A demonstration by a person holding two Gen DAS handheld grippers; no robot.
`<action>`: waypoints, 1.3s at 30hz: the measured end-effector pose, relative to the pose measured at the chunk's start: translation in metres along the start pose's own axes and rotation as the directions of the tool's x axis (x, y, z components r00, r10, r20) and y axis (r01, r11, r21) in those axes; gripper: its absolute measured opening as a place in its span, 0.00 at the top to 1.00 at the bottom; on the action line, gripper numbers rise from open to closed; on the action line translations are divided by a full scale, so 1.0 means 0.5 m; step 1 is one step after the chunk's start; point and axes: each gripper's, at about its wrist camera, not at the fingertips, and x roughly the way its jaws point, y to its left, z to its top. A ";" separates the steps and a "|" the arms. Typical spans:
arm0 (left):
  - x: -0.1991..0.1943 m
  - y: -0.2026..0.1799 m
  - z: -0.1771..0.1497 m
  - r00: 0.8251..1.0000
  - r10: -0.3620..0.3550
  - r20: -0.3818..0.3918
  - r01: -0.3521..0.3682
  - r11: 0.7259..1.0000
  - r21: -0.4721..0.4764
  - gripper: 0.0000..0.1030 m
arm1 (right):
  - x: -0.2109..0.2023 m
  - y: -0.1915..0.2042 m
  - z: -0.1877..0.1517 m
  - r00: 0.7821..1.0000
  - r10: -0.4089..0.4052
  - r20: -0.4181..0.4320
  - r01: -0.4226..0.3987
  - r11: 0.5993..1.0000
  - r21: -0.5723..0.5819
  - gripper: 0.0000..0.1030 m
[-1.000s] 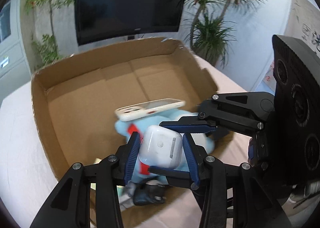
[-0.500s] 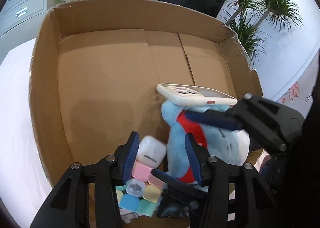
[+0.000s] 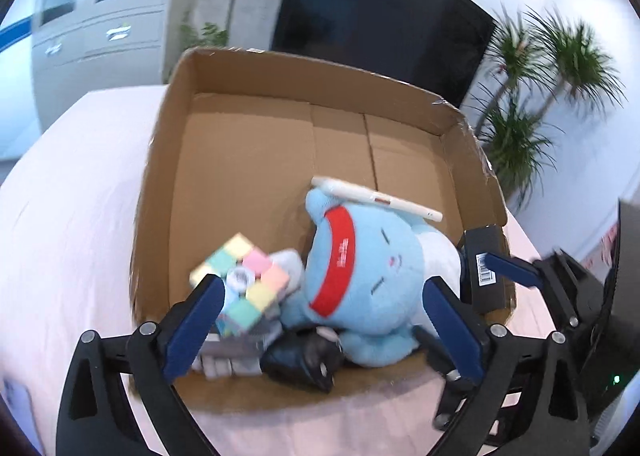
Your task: Organize objects
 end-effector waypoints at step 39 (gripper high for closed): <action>0.002 -0.128 -0.485 0.935 0.334 -0.119 -0.332 0.943 0.030 0.00 | -0.089 -0.006 -0.452 0.976 -0.014 -0.216 0.141 0.799 0.584 0.01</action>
